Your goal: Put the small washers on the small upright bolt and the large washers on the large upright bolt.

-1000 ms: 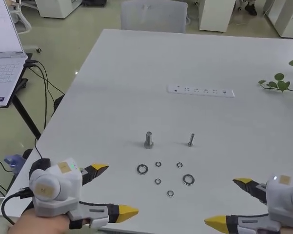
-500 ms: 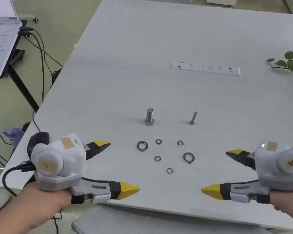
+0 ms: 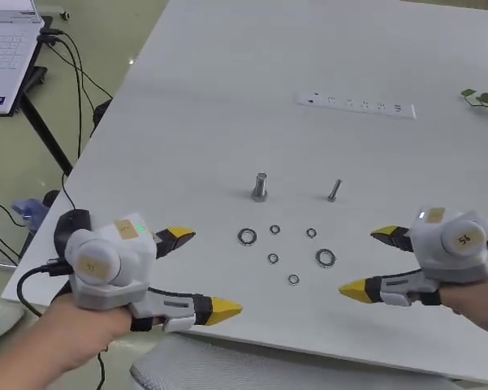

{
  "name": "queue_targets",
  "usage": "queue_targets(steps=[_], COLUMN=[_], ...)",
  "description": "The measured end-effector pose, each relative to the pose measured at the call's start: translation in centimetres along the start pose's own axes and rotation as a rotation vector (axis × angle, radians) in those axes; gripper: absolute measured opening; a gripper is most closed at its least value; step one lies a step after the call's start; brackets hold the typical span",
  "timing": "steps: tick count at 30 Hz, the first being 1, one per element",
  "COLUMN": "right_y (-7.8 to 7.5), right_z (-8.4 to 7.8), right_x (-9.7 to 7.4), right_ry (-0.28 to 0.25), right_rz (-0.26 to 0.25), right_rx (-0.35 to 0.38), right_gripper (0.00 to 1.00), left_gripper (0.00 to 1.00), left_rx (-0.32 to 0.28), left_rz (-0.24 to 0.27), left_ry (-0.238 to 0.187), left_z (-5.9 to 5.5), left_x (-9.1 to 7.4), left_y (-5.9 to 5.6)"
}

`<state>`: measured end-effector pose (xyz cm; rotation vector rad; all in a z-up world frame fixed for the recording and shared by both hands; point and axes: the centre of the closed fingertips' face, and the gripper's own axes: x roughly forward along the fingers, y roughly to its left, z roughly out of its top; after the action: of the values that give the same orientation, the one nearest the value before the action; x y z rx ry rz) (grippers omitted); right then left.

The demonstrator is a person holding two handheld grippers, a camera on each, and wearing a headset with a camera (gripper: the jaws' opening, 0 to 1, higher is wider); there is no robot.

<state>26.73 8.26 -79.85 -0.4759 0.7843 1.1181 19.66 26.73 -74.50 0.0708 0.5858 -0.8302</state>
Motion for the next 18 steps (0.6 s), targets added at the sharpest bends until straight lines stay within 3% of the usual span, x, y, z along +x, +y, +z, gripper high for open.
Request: queue_targets(steps=[9, 10, 14, 18], right_y=[-0.5, -1.2, -1.8, -1.5], right_z=[-0.2, -0.4, -0.5, -0.4], right_x=[1.4, 1.7, 2.6, 3.2], right_ry=[0.086, 0.09, 0.108, 0.132], right_rz=[0.024, 0.027, 0.045, 0.062], right_rx=[-0.075, -0.082, -0.095, -0.122], right_gripper=[0.71, 0.71, 0.7, 0.68], left_gripper=[0.78, 0.77, 0.76, 0.76], left_rx=[0.002, 0.002, -0.002, -0.002], left_rz=[-0.012, -0.013, -0.012, -0.01], left_ry=[0.008, 0.009, 0.009, 0.004], left_z=[-0.2, -0.3, -0.4, -0.3], left_x=[-0.6, -0.6, -0.9, -1.1], left_y=[-0.1, -0.1, -0.3, -0.3])
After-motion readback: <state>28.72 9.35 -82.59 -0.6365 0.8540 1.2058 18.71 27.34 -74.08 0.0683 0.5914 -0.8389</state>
